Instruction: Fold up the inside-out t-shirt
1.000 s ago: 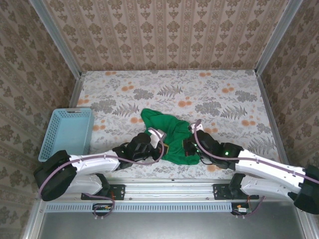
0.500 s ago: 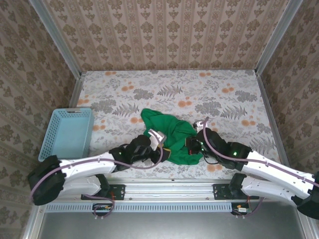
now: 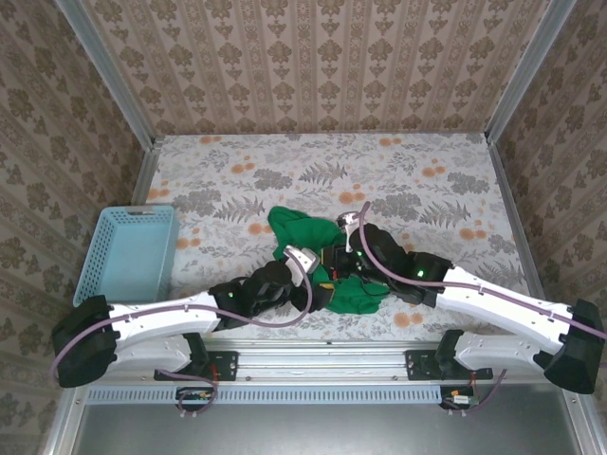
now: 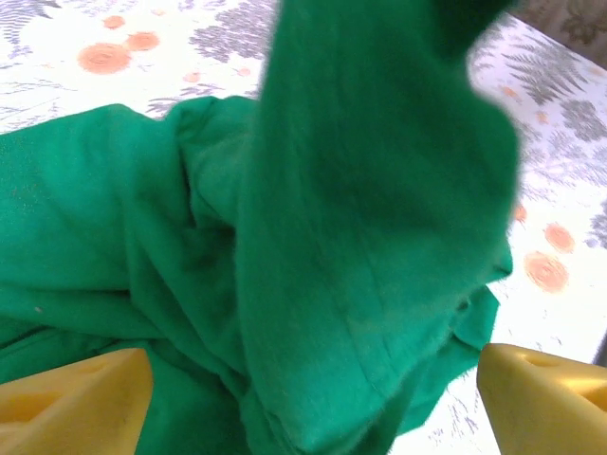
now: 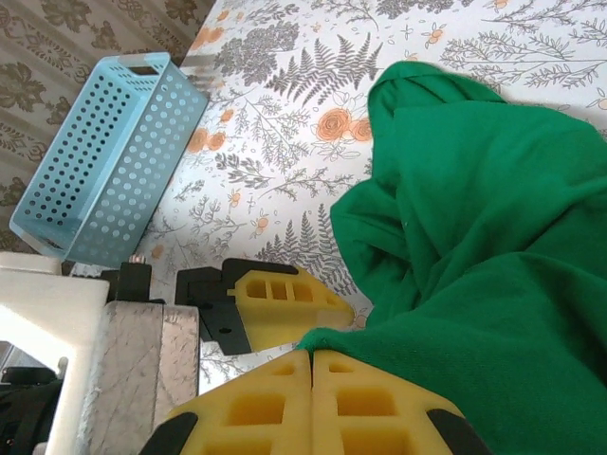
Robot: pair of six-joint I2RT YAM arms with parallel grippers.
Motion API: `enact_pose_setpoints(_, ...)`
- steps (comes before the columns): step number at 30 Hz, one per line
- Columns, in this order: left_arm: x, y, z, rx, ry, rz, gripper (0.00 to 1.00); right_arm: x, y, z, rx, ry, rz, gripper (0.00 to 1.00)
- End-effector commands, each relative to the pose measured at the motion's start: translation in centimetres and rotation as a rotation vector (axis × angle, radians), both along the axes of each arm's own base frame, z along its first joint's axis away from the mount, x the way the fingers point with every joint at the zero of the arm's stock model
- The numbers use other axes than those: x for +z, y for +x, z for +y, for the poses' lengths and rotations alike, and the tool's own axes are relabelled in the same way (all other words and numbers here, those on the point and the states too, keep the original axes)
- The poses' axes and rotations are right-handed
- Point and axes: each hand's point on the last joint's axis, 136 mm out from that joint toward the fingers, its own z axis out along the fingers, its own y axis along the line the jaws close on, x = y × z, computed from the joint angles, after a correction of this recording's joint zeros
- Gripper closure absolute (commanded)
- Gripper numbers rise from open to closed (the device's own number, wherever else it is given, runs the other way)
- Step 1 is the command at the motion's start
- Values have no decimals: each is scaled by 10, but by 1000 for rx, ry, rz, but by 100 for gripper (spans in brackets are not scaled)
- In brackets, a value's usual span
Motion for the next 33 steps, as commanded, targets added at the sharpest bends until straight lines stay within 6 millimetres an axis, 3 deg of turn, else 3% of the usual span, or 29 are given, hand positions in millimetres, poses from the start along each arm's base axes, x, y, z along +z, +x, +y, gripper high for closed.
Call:
enact_pose_setpoints(1,17,24,2,148,-96,-10,14,16,3,9,13,38,-31,100)
enact_pose_setpoints(4,13,35,5,178,-141,39,26,8,4,5,-9,19,-23,100)
enact_pose_setpoints(9,-3,43,9,187,-131,94,60,-8,8,-10,-64,-29,-6,99)
enact_pose_setpoints(14,-11,38,6,137,-140,128,82,-25,11,-29,-110,-78,5,80)
enact_pose_setpoints(19,-9,29,0,80,-169,141,89,-42,0,-34,-58,-141,-5,74)
enact_pose_setpoints(24,-9,27,-2,58,-170,137,93,-60,-17,-19,45,-150,3,72)
enact_pose_setpoints(33,-18,28,13,111,-179,165,98,-91,7,1,39,-251,25,73)
